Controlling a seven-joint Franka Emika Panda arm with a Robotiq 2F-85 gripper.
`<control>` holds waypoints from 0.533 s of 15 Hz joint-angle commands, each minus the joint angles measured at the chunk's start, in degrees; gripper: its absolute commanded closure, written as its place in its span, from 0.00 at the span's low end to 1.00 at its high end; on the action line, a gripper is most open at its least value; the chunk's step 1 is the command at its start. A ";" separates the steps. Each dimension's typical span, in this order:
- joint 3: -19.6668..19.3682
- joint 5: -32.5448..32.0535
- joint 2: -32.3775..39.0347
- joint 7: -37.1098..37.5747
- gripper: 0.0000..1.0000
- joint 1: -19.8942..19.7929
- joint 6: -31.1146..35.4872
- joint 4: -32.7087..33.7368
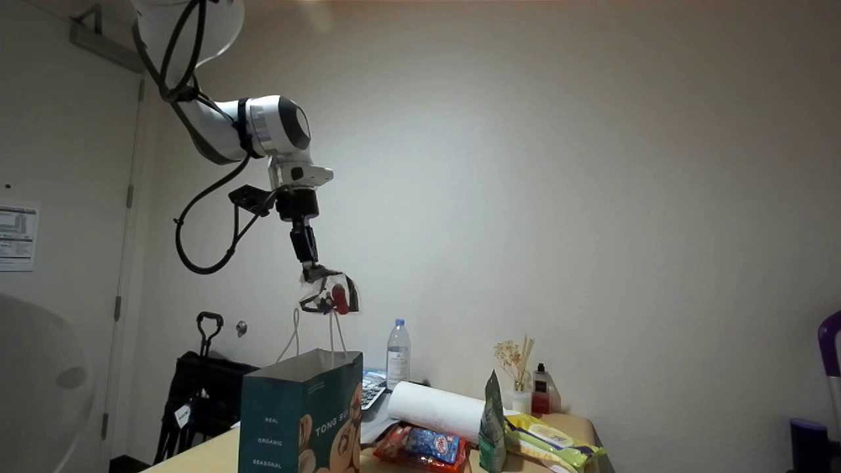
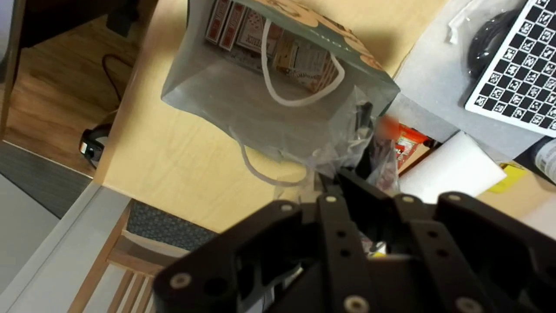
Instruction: Pick up the black plastic and put it in the paper bag
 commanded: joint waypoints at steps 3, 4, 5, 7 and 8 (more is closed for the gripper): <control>1.40 0.42 -1.46 1.28 0.99 -1.06 -0.15 -3.34; 1.38 0.90 -1.33 0.94 0.99 -1.05 -0.29 -3.73; 1.36 1.22 -1.18 0.83 0.99 -1.07 -0.35 -4.19; 1.23 2.08 -0.86 0.37 0.99 -1.13 -0.68 -4.93; 1.20 2.42 -0.51 0.21 0.99 -1.12 -1.04 -5.08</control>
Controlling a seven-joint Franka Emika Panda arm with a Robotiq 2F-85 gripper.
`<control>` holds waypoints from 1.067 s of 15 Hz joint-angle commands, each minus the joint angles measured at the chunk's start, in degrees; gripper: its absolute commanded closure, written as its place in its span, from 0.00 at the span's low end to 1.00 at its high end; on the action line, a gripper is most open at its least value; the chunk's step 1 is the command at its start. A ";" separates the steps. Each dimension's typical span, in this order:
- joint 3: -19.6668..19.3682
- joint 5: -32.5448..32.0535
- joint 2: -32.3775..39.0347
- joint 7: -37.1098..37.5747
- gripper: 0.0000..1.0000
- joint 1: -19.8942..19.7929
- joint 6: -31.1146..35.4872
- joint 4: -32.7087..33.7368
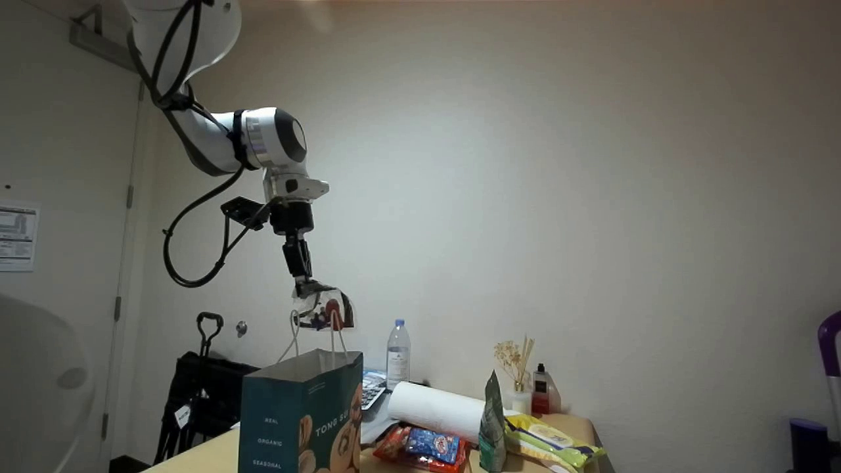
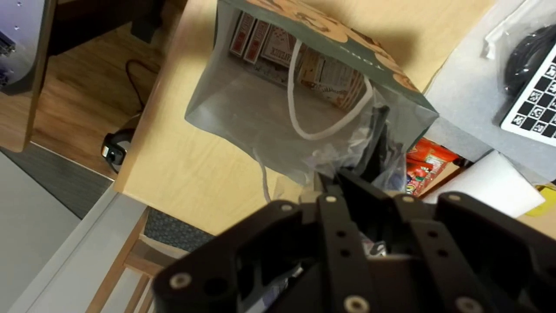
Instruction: Pick up the black plastic and put it in the paper bag
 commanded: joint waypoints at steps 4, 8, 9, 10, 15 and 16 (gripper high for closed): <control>0.70 2.67 1.36 -0.86 0.99 -0.94 -2.92 -1.23; 0.48 3.04 2.13 -1.13 0.99 -0.94 -3.59 -0.95; 0.44 3.19 2.36 -1.12 0.99 -0.95 -4.21 -0.70; 0.38 3.37 2.62 -1.03 0.69 -1.00 -5.12 -0.36; 0.42 2.94 2.52 -0.98 0.44 -0.95 -5.80 -0.33; 0.41 2.97 2.49 -0.93 0.37 -0.95 -5.81 -0.33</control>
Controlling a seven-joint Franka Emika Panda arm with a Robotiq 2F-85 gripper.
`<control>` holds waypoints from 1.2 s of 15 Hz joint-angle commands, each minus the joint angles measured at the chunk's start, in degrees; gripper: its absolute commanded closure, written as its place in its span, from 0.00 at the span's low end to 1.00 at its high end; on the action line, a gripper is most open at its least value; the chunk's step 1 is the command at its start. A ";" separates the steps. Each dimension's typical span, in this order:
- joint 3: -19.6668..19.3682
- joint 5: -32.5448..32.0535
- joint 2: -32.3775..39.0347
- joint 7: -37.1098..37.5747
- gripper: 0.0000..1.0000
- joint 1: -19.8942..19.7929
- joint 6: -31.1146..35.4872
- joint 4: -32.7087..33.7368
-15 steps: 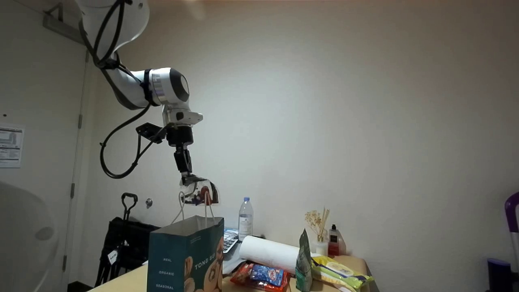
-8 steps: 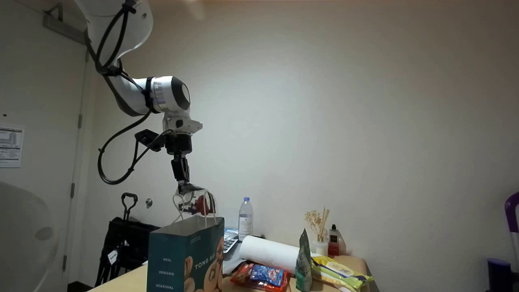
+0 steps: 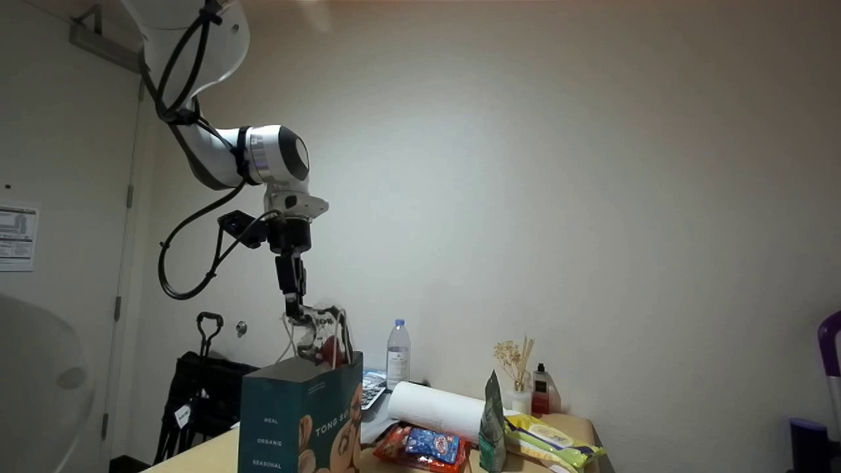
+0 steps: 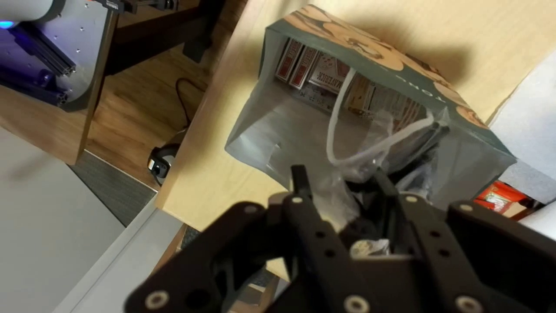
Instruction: Pick up the black plastic and put it in the paper bag
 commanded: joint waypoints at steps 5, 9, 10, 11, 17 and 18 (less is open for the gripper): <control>0.44 1.34 -0.14 -0.85 0.05 -0.91 -1.26 0.43; 1.05 -1.75 -1.64 0.03 0.00 -0.47 -0.73 0.70; 1.33 -3.32 -2.15 0.56 0.00 -0.34 -0.76 1.00; 1.79 -5.56 -2.98 1.30 0.00 -0.17 -0.65 1.33; 4.27 -13.57 -3.96 2.62 0.00 -0.41 -0.31 3.95; 4.79 -14.77 -4.39 3.46 0.00 -0.36 -0.50 4.24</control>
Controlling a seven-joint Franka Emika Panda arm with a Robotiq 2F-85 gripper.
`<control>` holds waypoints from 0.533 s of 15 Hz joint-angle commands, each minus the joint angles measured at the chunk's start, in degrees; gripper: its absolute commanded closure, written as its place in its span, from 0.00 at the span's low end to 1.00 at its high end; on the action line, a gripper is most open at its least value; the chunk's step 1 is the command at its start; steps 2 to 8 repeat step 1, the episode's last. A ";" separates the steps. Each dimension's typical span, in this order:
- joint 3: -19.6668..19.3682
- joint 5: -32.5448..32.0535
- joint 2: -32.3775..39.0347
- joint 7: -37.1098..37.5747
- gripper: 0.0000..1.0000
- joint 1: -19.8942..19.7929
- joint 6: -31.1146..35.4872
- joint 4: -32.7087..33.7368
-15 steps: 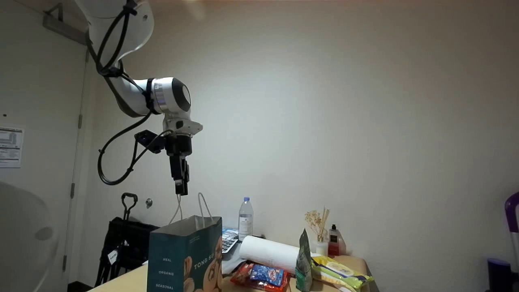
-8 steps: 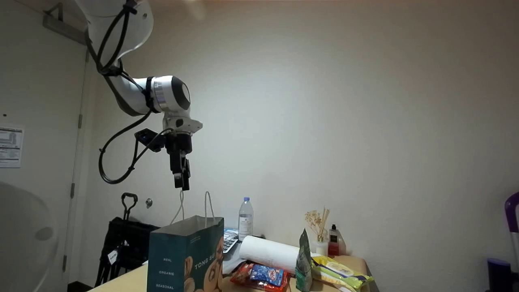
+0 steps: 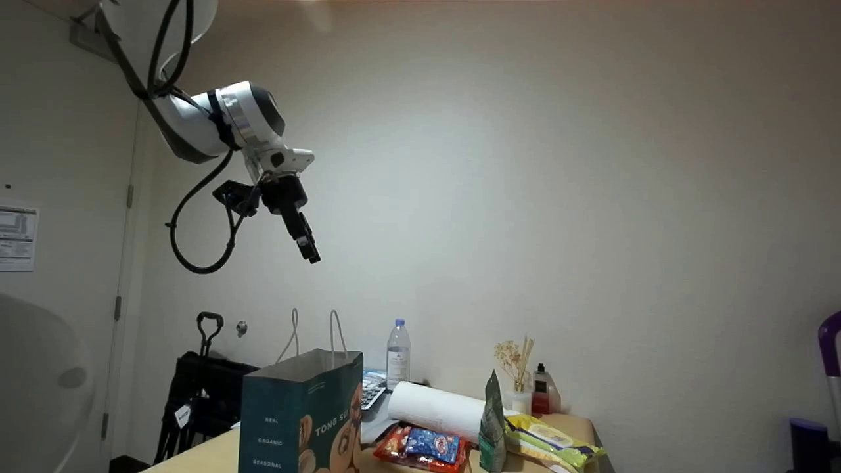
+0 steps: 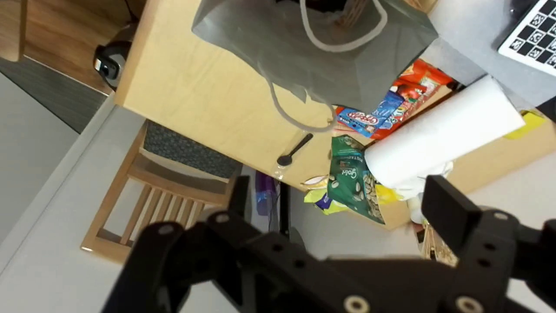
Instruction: Pick up the black plastic and put it in the paper bag
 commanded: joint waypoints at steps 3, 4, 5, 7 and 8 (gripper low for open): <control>0.85 -0.32 -0.16 0.17 0.00 -0.50 -0.41 0.38; 0.85 -0.32 -0.16 0.17 0.00 -0.50 -0.41 0.38; 0.85 -0.32 -0.16 0.17 0.00 -0.50 -0.41 0.38; 0.85 -0.32 -0.16 0.17 0.00 -0.50 -0.41 0.38; 0.85 -0.32 -0.16 0.17 0.00 -0.50 -0.41 0.38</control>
